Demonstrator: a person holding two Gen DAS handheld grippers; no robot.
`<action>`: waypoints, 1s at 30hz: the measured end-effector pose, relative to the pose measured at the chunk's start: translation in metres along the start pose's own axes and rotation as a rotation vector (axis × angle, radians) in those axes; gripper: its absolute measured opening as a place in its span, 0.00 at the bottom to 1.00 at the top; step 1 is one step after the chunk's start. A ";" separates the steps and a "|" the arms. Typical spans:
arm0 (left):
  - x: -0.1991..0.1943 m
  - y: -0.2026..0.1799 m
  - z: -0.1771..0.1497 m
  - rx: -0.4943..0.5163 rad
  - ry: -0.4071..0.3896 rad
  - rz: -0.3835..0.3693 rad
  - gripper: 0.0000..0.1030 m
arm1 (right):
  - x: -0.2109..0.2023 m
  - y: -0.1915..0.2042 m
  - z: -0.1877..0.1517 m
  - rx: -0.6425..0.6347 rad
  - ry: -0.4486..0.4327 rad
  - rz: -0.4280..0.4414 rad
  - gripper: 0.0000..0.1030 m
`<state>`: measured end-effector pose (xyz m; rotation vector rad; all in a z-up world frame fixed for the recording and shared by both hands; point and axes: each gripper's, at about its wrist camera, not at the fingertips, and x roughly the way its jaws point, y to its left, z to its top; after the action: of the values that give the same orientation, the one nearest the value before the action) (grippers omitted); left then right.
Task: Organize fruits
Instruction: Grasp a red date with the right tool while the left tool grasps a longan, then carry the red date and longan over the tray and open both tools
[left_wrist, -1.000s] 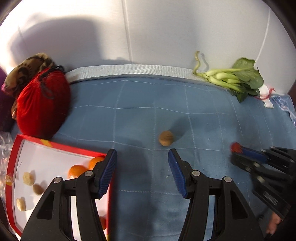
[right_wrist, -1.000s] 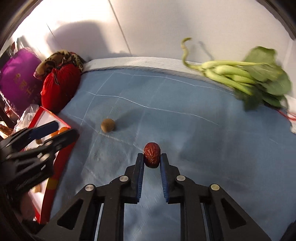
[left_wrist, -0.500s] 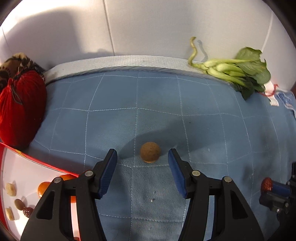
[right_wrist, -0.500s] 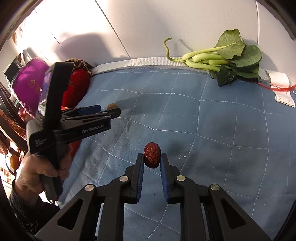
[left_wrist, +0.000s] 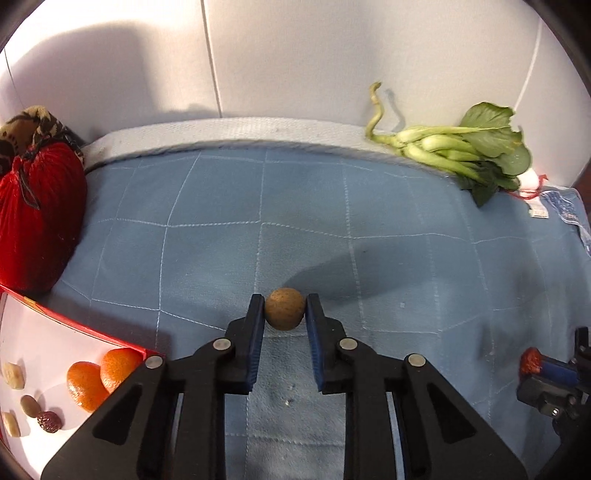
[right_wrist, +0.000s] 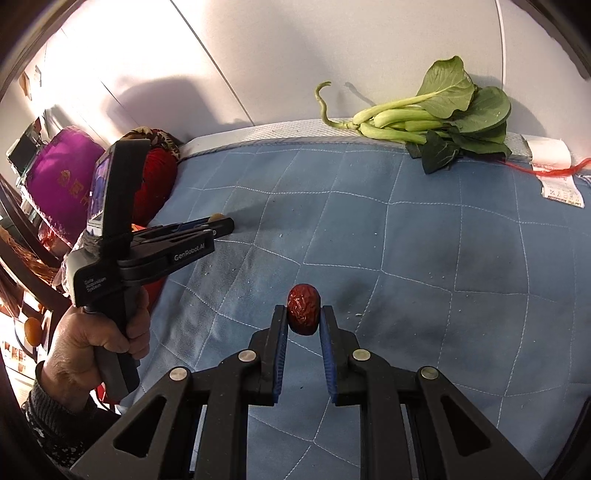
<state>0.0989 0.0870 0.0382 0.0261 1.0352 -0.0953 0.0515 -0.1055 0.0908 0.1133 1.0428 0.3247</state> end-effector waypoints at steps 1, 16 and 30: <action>-0.008 -0.001 -0.001 0.012 -0.014 0.006 0.19 | -0.001 0.002 0.000 -0.008 -0.006 -0.001 0.17; -0.145 0.131 -0.093 -0.248 -0.153 0.265 0.19 | 0.015 0.136 -0.025 -0.256 -0.037 0.181 0.17; -0.147 0.195 -0.156 -0.432 -0.051 0.310 0.19 | 0.096 0.289 -0.058 -0.434 0.093 0.225 0.18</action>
<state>-0.0916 0.3017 0.0802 -0.2065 0.9719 0.4080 -0.0150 0.1948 0.0532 -0.1777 1.0308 0.7589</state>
